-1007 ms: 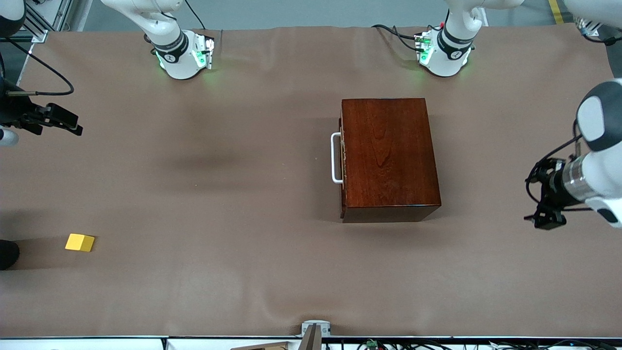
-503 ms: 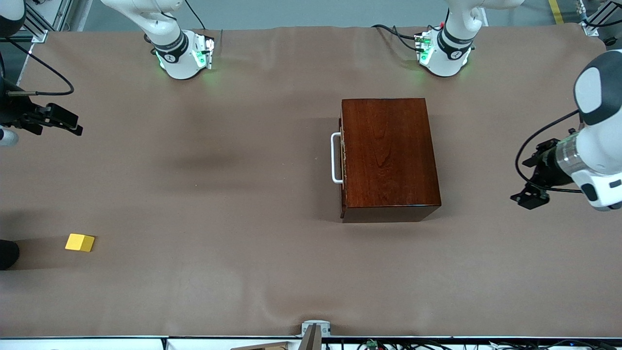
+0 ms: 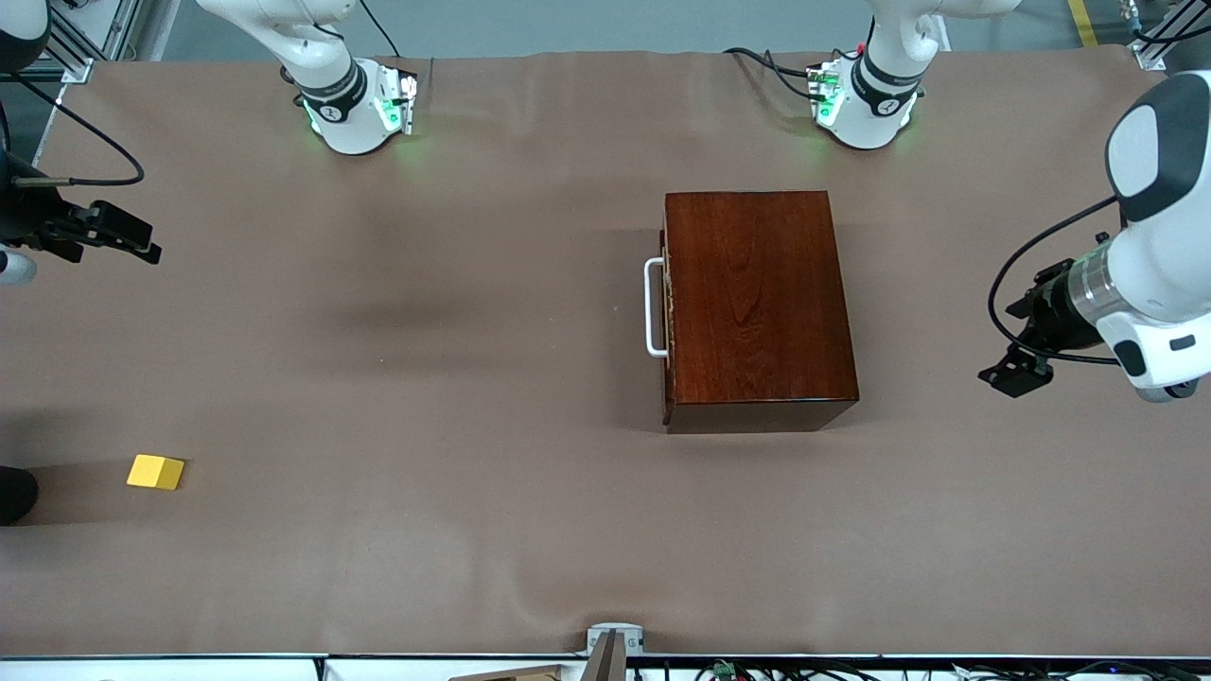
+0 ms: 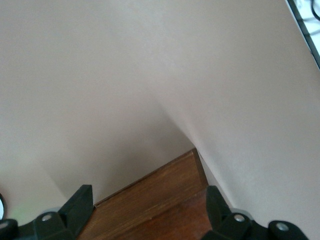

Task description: Open drawer, take yellow block, close drawer

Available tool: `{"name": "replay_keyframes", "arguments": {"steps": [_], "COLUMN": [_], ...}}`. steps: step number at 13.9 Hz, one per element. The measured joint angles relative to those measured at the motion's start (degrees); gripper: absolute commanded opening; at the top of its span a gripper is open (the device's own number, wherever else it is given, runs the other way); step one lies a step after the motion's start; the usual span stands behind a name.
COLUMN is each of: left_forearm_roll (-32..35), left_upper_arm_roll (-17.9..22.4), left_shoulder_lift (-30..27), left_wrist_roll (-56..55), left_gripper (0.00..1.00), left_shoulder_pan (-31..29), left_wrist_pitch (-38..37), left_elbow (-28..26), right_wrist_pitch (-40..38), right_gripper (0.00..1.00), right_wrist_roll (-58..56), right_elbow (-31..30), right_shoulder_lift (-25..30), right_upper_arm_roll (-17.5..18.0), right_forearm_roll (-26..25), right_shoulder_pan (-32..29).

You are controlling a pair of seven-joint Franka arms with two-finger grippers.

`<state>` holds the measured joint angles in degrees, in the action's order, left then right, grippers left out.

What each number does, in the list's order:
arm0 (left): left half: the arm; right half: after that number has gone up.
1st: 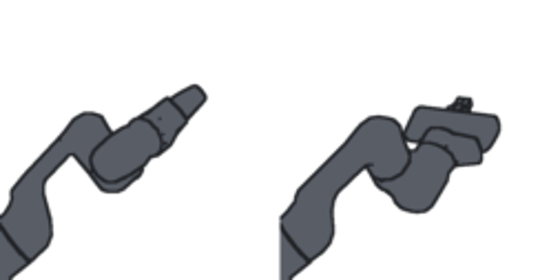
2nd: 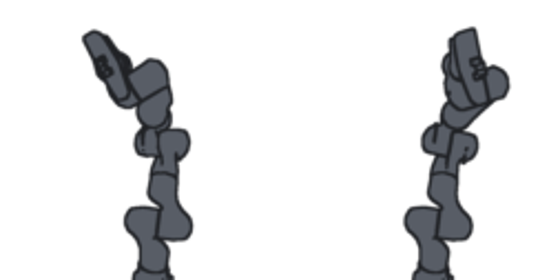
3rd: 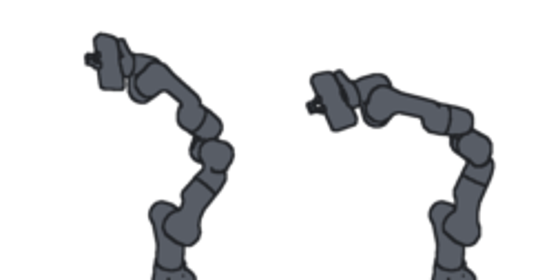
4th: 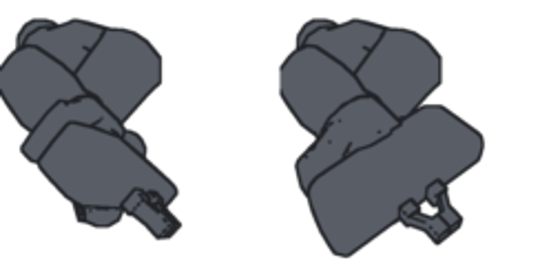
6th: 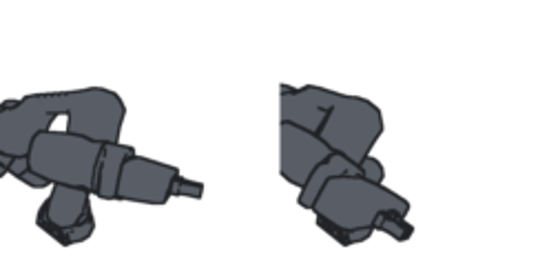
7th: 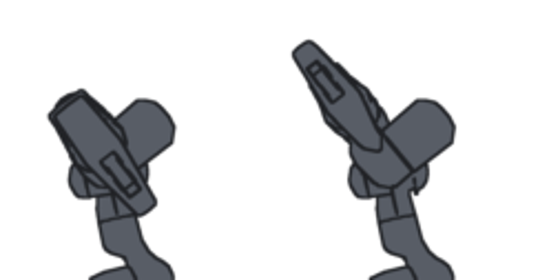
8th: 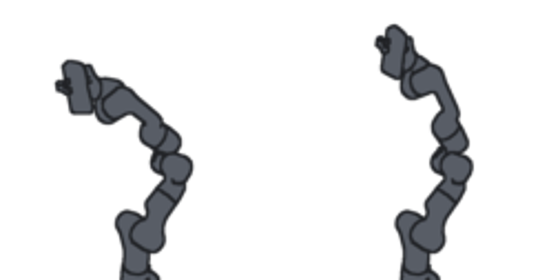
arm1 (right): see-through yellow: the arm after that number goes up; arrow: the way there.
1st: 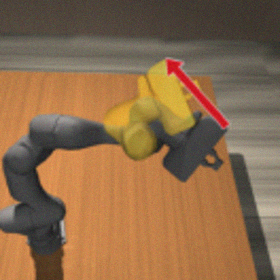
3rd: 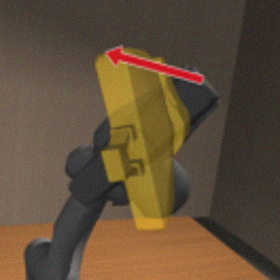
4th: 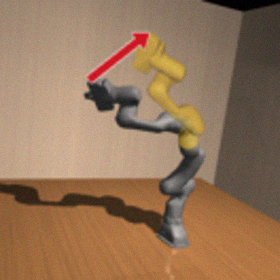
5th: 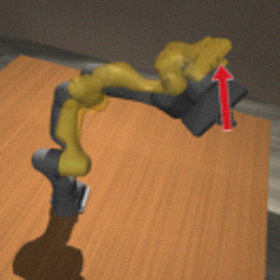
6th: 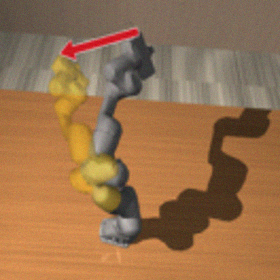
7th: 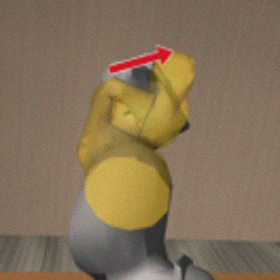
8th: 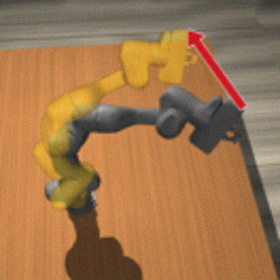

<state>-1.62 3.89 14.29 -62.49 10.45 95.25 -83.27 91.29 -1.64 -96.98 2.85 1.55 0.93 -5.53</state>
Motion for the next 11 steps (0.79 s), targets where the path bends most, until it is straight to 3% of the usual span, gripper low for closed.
{"name": "replay_keyframes", "arguments": {"steps": [11], "left_forearm_roll": [0.0], "left_upper_arm_roll": [-0.8], "left_shoulder_lift": [-5.1], "left_wrist_roll": [24.5], "left_gripper": [1.0], "left_shoulder_pan": [-0.3], "left_wrist_pitch": [-10.2], "left_elbow": [-0.1], "right_wrist_pitch": [0.0], "right_gripper": [1.0], "right_wrist_roll": [0.0], "right_elbow": [0.0], "right_shoulder_lift": [0.0], "right_upper_arm_roll": [0.0], "right_forearm_roll": [0.0], "right_shoulder_pan": [0.0]}}
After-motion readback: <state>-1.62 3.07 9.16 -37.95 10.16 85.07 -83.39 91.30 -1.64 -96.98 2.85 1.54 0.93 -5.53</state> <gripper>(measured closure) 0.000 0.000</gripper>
